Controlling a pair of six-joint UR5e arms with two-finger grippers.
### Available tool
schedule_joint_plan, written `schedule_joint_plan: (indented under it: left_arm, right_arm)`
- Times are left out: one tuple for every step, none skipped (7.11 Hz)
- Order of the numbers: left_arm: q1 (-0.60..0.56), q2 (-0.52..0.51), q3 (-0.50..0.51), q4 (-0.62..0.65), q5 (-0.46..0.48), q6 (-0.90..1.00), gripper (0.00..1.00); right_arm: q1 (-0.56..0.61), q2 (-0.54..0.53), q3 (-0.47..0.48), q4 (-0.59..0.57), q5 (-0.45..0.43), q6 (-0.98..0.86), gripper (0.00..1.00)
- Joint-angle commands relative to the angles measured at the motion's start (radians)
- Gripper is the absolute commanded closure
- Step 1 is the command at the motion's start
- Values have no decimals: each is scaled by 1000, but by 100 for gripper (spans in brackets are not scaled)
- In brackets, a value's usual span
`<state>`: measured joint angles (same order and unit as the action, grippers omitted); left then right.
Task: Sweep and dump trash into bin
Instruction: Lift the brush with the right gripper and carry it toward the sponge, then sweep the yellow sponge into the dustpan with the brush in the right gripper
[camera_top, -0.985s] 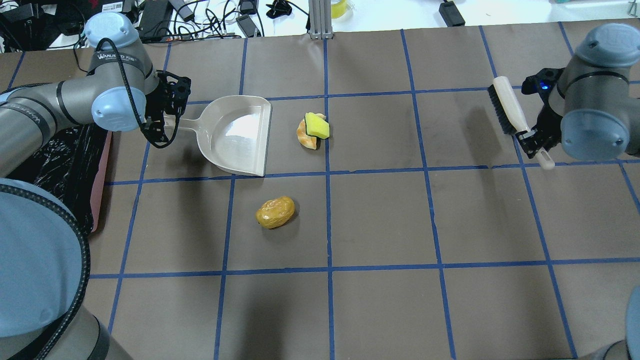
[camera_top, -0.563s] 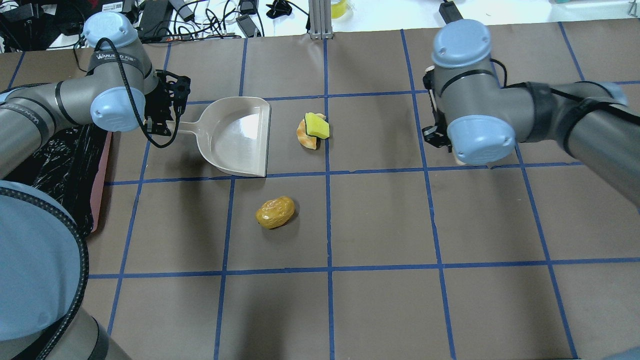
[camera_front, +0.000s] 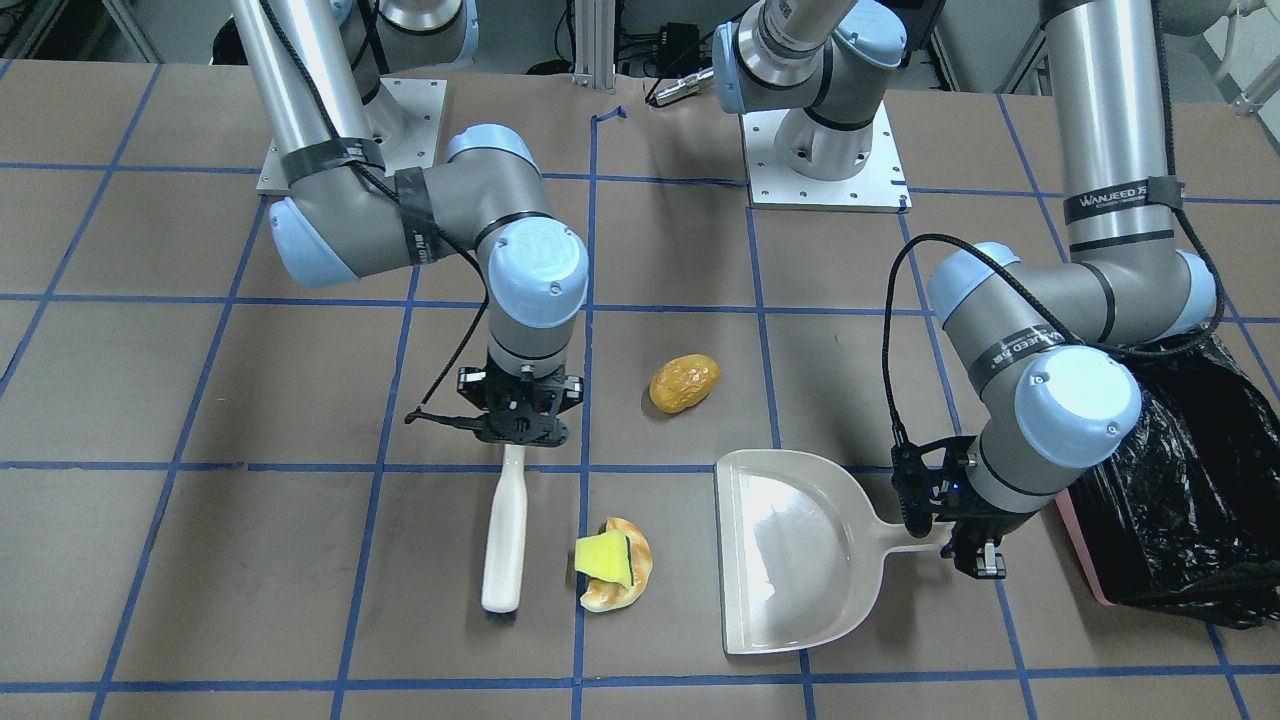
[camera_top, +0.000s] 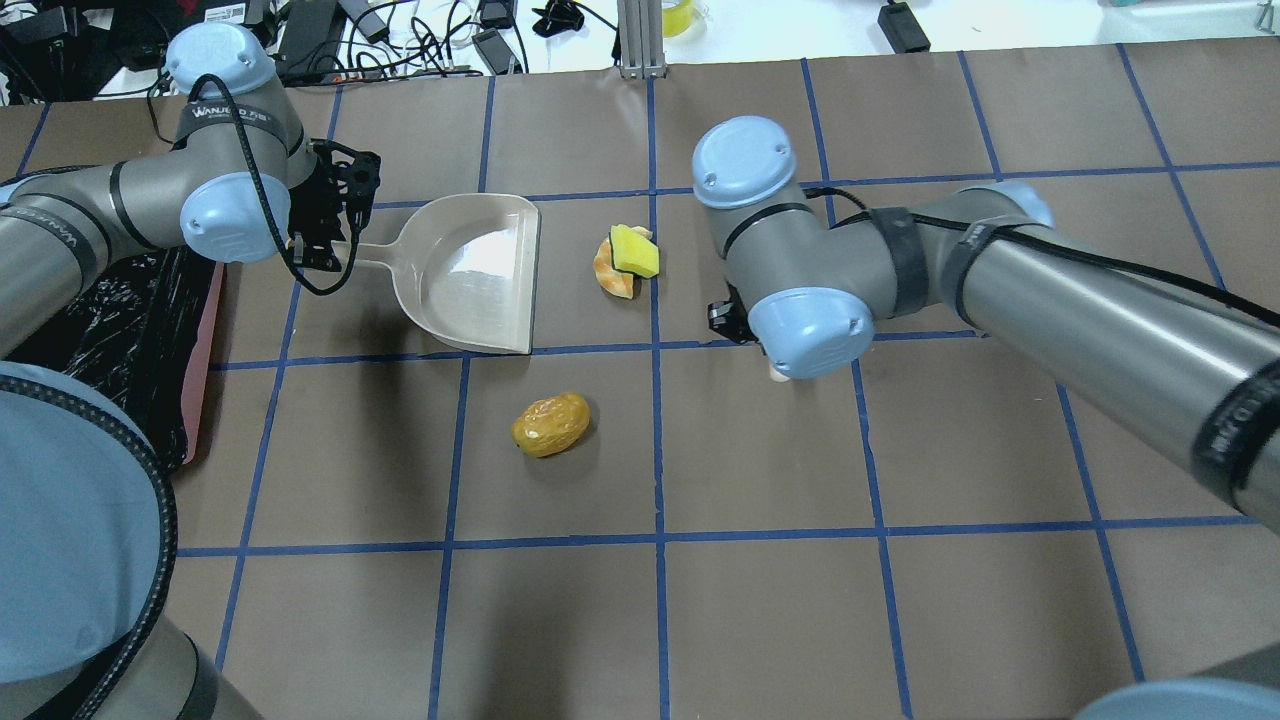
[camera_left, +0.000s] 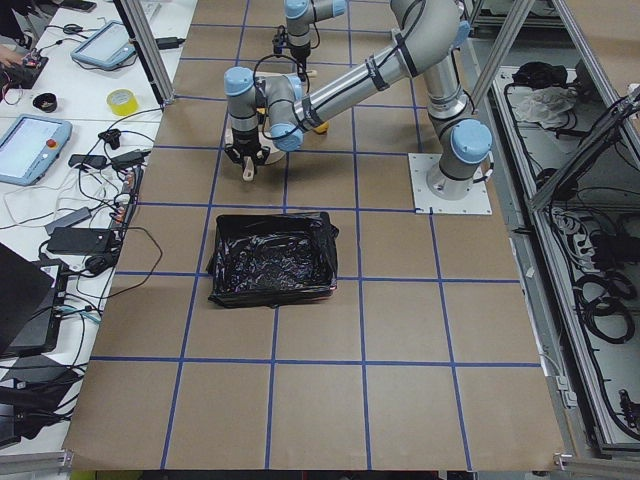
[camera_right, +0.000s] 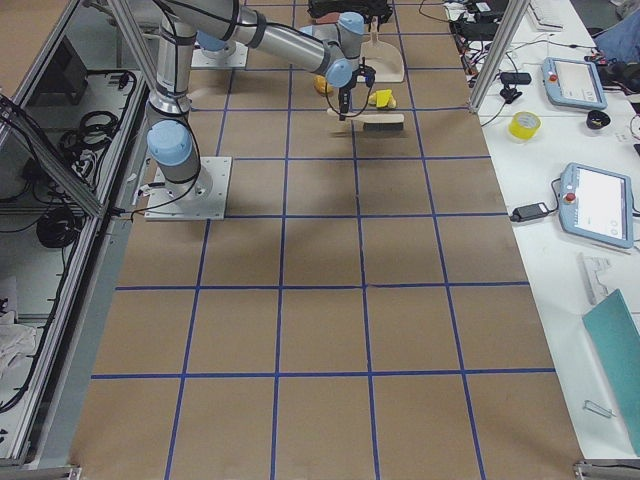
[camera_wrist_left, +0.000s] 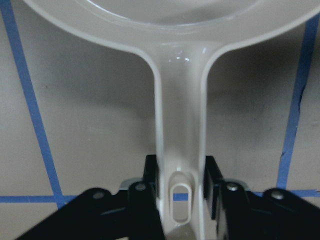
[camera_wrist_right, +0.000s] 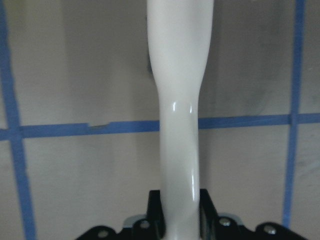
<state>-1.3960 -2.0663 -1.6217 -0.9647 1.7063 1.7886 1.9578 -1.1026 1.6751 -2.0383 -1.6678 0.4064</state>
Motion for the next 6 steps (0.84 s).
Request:
schedule_joint_plan:
  left_arm:
    - [0, 0, -3, -3, 1, 0, 96]
    - [0, 2, -3, -3, 3, 0, 96]
    - [0, 3, -3, -3, 1, 0, 96]
    - [0, 3, -3, -3, 3, 0, 96]
    - [0, 3, -3, -3, 3, 0, 96]
    - [0, 5, -3, -3, 1, 0, 96]
  right_arm:
    - [105, 123, -211, 76, 89, 87, 100]
    - [130, 162, -291, 78, 158, 118, 100]
    - [145, 179, -348, 98, 215, 146, 100]
    - [171, 187, -397, 95, 283, 232, 100]
    - [176, 187, -425, 101, 293, 245, 100]
    - [176, 188, -426, 101, 318, 247, 100]
